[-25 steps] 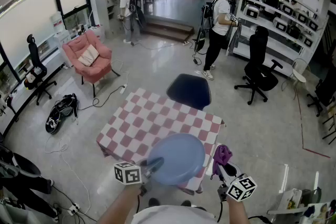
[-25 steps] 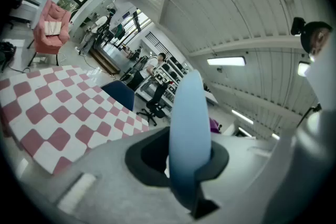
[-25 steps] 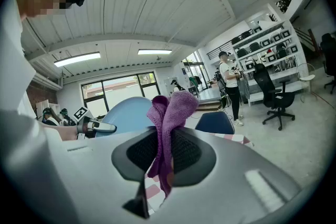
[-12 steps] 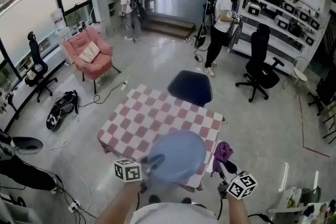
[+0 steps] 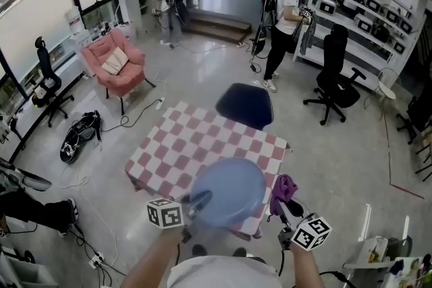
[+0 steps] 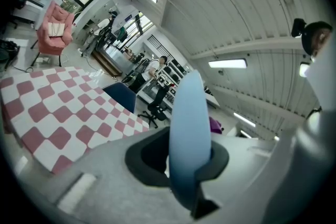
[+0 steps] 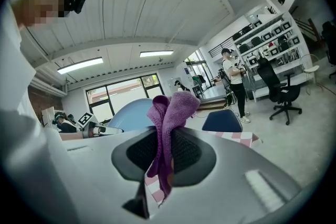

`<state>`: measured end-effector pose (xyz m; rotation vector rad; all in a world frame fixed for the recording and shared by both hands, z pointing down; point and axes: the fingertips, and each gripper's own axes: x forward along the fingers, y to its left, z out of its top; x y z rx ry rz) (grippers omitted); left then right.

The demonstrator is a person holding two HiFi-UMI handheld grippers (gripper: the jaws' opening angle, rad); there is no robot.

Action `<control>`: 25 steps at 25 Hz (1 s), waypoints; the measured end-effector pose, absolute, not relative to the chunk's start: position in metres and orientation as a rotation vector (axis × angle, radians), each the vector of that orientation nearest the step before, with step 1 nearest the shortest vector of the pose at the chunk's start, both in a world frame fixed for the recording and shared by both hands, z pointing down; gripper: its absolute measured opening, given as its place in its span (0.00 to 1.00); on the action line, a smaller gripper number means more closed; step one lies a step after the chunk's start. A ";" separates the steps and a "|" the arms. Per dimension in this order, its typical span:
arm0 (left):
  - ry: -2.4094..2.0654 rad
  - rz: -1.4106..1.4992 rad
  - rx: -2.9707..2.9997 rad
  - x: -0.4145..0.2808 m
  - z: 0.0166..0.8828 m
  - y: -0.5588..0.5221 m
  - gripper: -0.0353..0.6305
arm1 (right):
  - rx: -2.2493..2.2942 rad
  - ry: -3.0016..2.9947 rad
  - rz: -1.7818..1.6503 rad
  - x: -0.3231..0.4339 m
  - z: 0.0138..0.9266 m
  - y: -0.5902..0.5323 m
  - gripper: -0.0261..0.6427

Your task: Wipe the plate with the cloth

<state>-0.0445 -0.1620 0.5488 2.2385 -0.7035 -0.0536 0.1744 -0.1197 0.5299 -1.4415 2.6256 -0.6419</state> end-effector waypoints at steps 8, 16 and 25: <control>-0.801 -0.132 2.227 -0.042 0.543 -0.169 0.13 | -1.257 2.728 -0.730 0.124 0.525 -0.108 0.13; -0.900 -0.209 2.263 -0.033 0.523 -0.174 0.13 | -0.966 2.663 -0.972 0.066 0.515 -0.099 0.13; -0.952 -0.242 2.294 -0.020 0.513 -0.163 0.13 | -0.642 2.532 -1.339 0.018 0.511 -0.086 0.13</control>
